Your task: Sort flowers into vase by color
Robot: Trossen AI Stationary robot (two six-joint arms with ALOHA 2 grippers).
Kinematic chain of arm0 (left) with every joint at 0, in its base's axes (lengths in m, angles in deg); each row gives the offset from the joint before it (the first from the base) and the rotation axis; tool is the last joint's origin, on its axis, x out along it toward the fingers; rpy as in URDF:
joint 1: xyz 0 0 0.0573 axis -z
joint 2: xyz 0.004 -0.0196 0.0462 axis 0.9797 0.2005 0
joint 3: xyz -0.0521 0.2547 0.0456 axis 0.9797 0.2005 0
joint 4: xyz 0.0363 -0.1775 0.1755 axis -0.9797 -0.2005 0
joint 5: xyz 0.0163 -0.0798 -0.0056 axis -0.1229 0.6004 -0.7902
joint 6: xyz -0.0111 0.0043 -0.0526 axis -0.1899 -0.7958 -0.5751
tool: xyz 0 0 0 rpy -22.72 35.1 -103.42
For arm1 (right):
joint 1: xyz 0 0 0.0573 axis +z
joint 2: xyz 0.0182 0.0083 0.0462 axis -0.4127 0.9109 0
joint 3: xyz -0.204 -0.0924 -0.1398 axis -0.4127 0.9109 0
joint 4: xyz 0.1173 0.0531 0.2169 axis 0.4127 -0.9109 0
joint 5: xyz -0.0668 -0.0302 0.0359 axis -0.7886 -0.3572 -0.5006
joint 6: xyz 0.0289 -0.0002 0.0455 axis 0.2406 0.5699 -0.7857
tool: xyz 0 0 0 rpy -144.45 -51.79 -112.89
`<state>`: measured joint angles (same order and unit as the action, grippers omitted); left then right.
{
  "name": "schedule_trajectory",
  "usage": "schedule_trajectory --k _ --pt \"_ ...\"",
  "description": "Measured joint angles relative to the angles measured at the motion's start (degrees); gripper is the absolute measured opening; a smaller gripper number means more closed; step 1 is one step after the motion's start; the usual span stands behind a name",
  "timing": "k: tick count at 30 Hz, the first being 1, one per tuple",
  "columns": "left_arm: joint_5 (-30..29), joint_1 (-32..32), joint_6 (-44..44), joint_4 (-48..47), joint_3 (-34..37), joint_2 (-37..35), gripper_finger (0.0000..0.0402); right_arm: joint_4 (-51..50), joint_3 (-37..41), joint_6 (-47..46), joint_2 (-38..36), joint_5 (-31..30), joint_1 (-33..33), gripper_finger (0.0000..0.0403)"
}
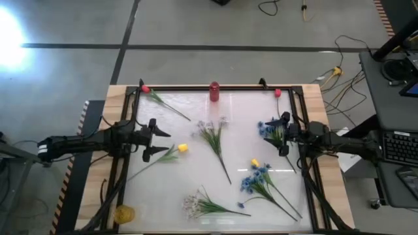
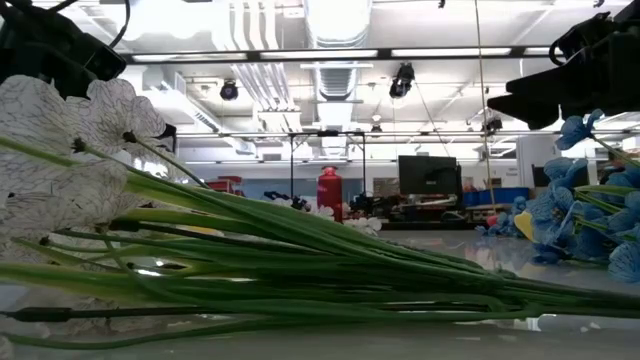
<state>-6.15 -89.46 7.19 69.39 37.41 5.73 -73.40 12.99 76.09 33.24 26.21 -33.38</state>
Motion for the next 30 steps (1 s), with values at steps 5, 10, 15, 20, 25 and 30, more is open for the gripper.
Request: schedule_trajectory --k 5,10,15,20,25,30 --pt "0.0 0.0 0.01 0.0 -0.01 0.0 0.0269 0.0 0.0 0.0 0.0 -0.02 -0.01 0.0325" --pt "0.0 0.0 0.01 0.0 -0.01 0.0 0.0269 0.0 0.0 0.0 0.0 -0.02 -0.01 0.0325" --pt "0.0 0.01 0.01 0.0 0.01 0.0 0.0269 0.02 0.0 0.0 0.0 -0.02 0.01 0.0325" --pt "0.0 0.0 0.0 0.0 -0.01 -0.01 0.0269 0.54 0.0 2.05 0.15 -0.14 -0.01 0.0325" --pt "0.0 0.02 -0.01 0.0 -0.01 0.04 0.0269 6.46 0.0 -7.39 1.22 3.79 0.15 0.0325" --pt "0.0 0.0 0.01 0.0 -0.01 0.05 0.0269 17.77 -0.43 -28.94 3.38 3.92 0.12 0.0325"
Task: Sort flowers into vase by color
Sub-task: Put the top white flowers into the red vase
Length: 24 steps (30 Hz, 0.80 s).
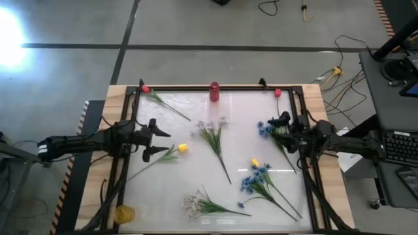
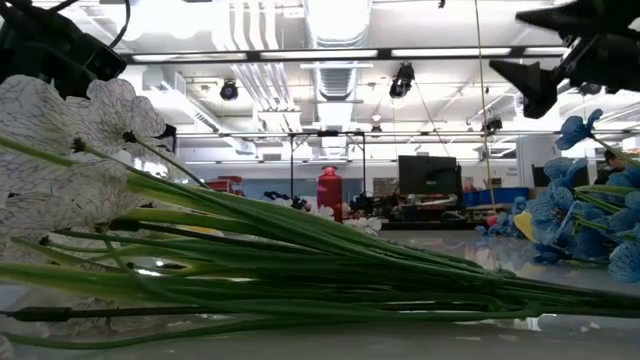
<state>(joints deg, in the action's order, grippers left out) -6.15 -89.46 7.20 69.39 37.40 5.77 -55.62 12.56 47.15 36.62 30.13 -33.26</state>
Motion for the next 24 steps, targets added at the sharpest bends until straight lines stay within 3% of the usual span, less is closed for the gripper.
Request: schedule_trajectory --k 5,9,13,17,20,24 --pt "0.0 0.0 0.0 0.04 0.02 0.16 0.0269 -7.92 -5.15 -4.65 7.4 8.31 0.79 0.0325" --pt "0.0 0.02 -0.02 0.02 0.0 0.32 0.0269 -14.2 -10.5 -9.09 18.14 3.74 2.88 0.0325" --pt "0.0 0.01 0.0 0.02 0.01 0.32 0.0269 -7.37 -14.83 -13.1 32.77 -2.81 4.92 0.0325" --pt "0.0 0.0 0.0 0.02 0.0 0.32 0.0269 1.45 -19.91 -28.64 47.53 -8.08 5.5 0.0325" --pt "0.0 0.01 -0.01 0.02 0.0 0.32 0.0269 2.36 -25.76 -39.63 57.21 -8.87 5.3 0.0325" --pt "0.0 0.02 -0.02 0.02 0.0 0.36 0.0269 1.8 -35.03 -41.83 68.79 -6.85 5.11 0.0325"
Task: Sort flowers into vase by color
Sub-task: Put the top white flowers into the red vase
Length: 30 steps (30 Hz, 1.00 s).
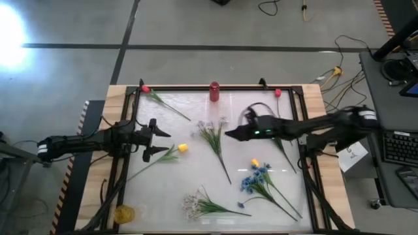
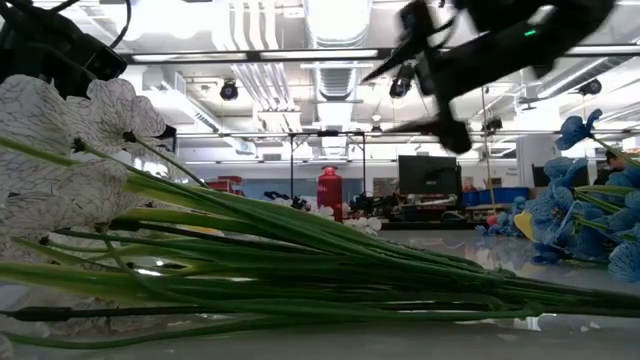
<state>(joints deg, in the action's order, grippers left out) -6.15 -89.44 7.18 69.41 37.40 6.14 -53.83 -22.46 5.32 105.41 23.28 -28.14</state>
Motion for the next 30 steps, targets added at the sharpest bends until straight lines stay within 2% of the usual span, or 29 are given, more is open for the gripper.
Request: schedule_trajectory --k 2,5,7,11,13,19,27,30 --pt "0.0 0.0 0.02 0.06 0.02 0.05 0.0269 -4.51 -5.1 0.96 5.88 0.07 -0.22 0.0325" --pt "0.0 0.0 0.02 0.11 0.0 0.09 0.0269 -19.52 -15.0 1.64 13.31 0.03 -0.63 0.0325" --pt "0.0 -0.02 0.01 0.17 0.0 0.25 0.0269 -31.72 -22.2 5.89 18.23 -0.36 -0.43 0.0325" --pt "-0.01 -0.01 0.0 0.16 0.0 0.59 0.0269 -54.9 -37.53 10.53 27.57 -5.55 1.49 0.0325" --pt "0.0 -0.02 0.02 0.11 0.0 0.59 0.0269 -61.29 -43.87 12.82 31.51 -7.91 2.36 0.0325" --pt "0.0 -0.01 0.01 0.17 0.0 0.62 0.0269 -66.94 -53.8 15.3 41.79 -8.5 2.39 0.0325" --pt "0.0 -0.02 0.02 0.17 0.0 0.59 0.0269 -66.34 -56.75 15.41 46.45 -2.51 0.02 0.0323" --pt "0.0 0.0 0.01 0.19 0.0 0.57 0.0269 -66.57 -56.74 13.32 46.82 -2.79 -0.24 0.0302"
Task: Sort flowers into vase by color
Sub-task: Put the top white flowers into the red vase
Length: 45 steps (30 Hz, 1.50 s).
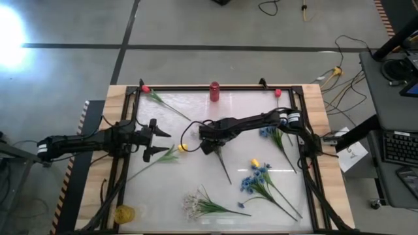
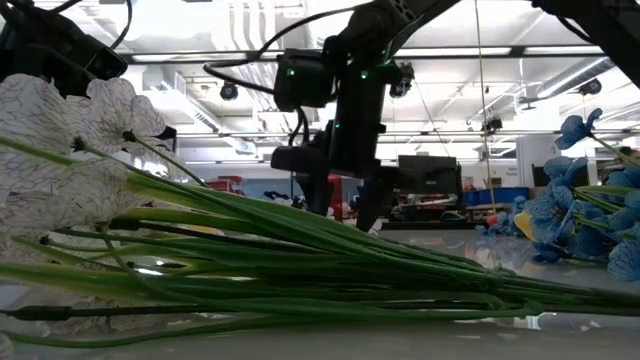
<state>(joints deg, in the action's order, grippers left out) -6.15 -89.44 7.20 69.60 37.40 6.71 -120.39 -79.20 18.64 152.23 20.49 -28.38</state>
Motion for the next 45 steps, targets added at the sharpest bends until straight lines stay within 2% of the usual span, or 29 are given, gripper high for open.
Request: schedule_trajectory --k 4,11,15,20,24,26,31,34,39,41,45 --pt "0.0 0.0 -0.01 0.01 0.0 -0.02 0.0269 -0.47 0.04 -1.08 0.21 -0.04 -0.14 0.0241" --pt "0.0 -0.01 -0.02 0.01 0.0 -0.02 0.0269 -0.26 0.11 -0.94 0.3 -0.54 -0.2 0.0102" --pt "0.0 0.0 -0.01 0.03 0.0 0.02 0.0269 2.0 0.28 0.67 -2.2 -2.59 -0.36 0.0026" --pt "0.0 -0.01 -0.02 0.02 0.0 0.02 0.0269 11.77 -0.22 8.46 -11.83 -9.41 -2.24 0.0017" --pt "0.0 0.0 0.01 0.05 0.0 0.02 0.0269 22.83 1.34 20.08 -19.04 -16.59 -5.52 0.0016" --pt "0.0 -0.02 -0.02 0.07 0.0 0.02 0.0269 29.69 2.33 26.69 -21.83 -17.71 -8.27 0.0015" --pt "0.0 -0.01 -0.02 0.09 0.0 0.02 0.0269 54.32 5.94 42.71 -25.24 -12.44 -17.03 0.0014" --pt "0.0 -0.02 0.0 0.2 0.0 0.07 0.0269 61.92 6.88 49.48 -24.92 -10.11 -21.51 0.0014" --pt "0.0 0.0 0.0 0.19 0.0 0.35 0.0269 68.34 7.4 52.93 -23.83 -3.23 -27.19 0.0014" --pt "0.0 0.0 -0.01 0.26 0.0 0.48 0.0269 68.66 8.22 54.24 -23.27 -2.68 -28.59 0.0013" --pt "0.0 0.0 -0.02 0.21 0.0 0.71 0.0269 71.19 10.29 52.72 -22.4 2.19 -30.67 0.0013"
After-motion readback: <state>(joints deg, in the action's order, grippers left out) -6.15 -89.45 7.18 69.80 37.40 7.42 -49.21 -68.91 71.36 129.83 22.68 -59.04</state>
